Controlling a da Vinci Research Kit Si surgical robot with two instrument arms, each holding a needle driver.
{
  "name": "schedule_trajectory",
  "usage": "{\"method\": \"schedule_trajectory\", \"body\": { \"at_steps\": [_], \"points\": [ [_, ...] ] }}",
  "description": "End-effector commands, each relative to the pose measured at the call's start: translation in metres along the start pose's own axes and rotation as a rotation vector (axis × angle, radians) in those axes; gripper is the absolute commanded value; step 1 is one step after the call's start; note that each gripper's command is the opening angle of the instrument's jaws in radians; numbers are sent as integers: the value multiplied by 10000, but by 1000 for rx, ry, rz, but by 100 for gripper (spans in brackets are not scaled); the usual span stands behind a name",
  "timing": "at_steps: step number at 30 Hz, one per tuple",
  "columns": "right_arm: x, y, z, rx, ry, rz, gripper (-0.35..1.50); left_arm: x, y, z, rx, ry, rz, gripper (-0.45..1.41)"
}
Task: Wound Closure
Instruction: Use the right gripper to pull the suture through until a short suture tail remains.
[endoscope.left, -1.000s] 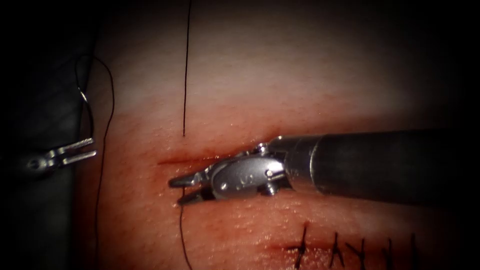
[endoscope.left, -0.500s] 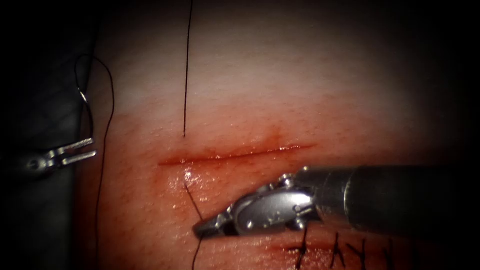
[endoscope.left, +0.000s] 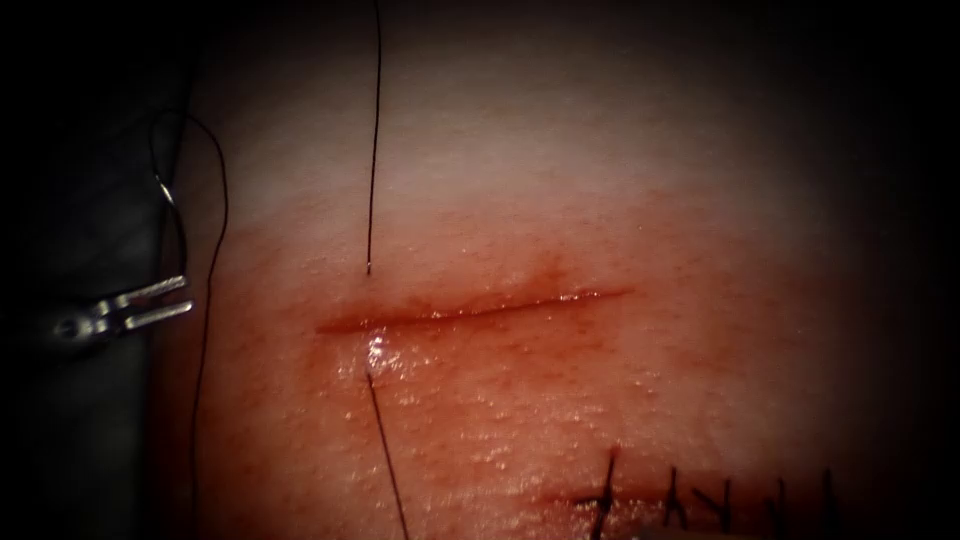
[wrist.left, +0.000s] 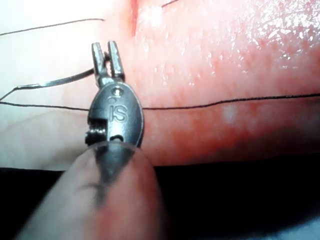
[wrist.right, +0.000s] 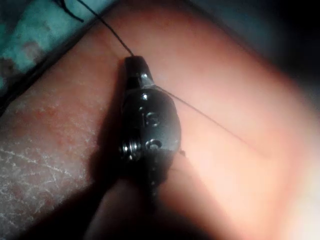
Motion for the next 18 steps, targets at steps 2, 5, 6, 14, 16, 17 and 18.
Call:
{"method": "schedule_trajectory", "body": {
  "at_steps": [2,5,6,14,16,17,18],
  "points": [
    [-14,33,-1,-97,33,27,106,-5,1,7,-1,1,0,-45],
    [-32,66,-14,-129,33,41,118,-5,1,7,-1,1,0,-45],
    [-39,76,-18,-137,28,37,121,-5,1,7,-1,1,0,-45],
    [-121,138,-29,-182,-11,27,123,-5,1,5,-2,2,1,-45],
    [-138,147,-25,-188,-18,27,120,-5,1,5,-2,2,1,-45],
    [-144,151,-22,-192,-23,27,116,-5,1,5,-2,2,1,-45],
    [-144,151,-22,-192,-23,27,116,-5,1,5,-2,2,1,-45]
  ]
}}
